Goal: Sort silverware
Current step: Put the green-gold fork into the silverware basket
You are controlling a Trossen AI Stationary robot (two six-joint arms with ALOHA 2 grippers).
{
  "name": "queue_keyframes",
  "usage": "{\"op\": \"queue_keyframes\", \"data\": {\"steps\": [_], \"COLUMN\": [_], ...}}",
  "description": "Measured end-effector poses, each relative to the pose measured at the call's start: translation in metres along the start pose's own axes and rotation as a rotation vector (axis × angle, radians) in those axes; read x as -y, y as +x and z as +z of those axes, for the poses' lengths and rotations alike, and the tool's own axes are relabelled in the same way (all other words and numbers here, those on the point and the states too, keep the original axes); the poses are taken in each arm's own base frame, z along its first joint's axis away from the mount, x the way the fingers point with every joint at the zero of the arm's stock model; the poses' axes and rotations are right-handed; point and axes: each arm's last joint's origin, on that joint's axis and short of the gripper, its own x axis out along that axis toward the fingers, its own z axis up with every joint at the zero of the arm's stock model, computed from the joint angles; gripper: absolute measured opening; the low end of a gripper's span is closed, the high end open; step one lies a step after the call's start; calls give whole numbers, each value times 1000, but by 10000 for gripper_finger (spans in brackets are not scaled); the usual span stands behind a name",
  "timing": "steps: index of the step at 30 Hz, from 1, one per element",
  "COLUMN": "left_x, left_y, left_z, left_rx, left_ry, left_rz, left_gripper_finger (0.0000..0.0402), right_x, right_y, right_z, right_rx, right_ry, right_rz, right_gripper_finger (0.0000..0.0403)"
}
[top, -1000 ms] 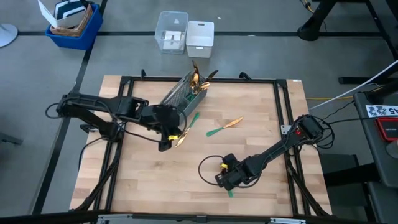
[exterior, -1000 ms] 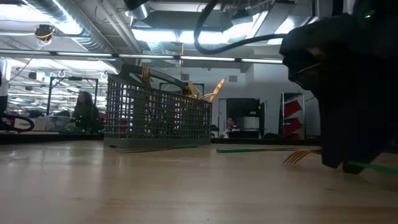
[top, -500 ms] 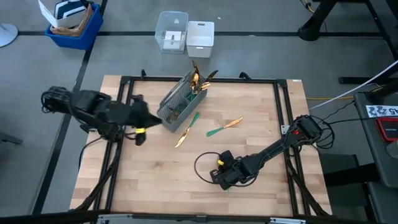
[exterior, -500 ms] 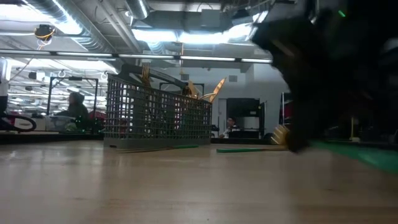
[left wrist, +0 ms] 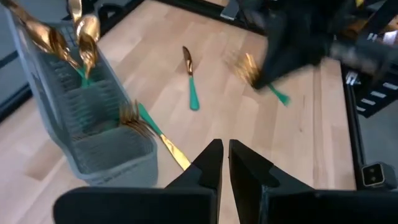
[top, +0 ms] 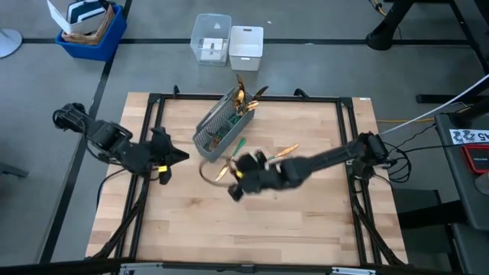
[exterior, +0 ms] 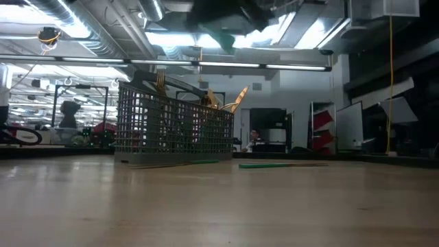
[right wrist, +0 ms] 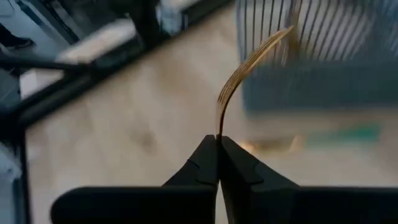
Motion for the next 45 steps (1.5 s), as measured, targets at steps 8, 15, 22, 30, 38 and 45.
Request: {"op": "queue_keyframes", "data": {"steps": [8, 15, 22, 30, 38, 45], "left_x": [0, -2, -4, -5, -6, -6], "left_y": [19, 21, 20, 20, 20, 20], "left_z": [-20, -21, -19, -19, -19, -19], "left_rx": [71, 118, 177, 193, 194, 194], "left_ry": [-15, -66, -68, -68, -59, -59], "left_rz": [66, 127, 204, 229, 238, 239], "left_gripper_finger": [17, 17, 17, 17, 17, 17], "right_x": [31, 73, 103, 130, 136, 139], "right_y": [8, 30, 74, 120, 133, 136], "right_z": [86, 121, 137, 128, 115, 107], "right_rx": [278, 349, 441, 415, 303, 221], "right_ry": [-221, -288, -341, -422, -446, -453], "right_rz": [1, 24, 137, 151, 175, 161], "right_gripper_finger": [4, 7, 8, 11, 11, 12]}}
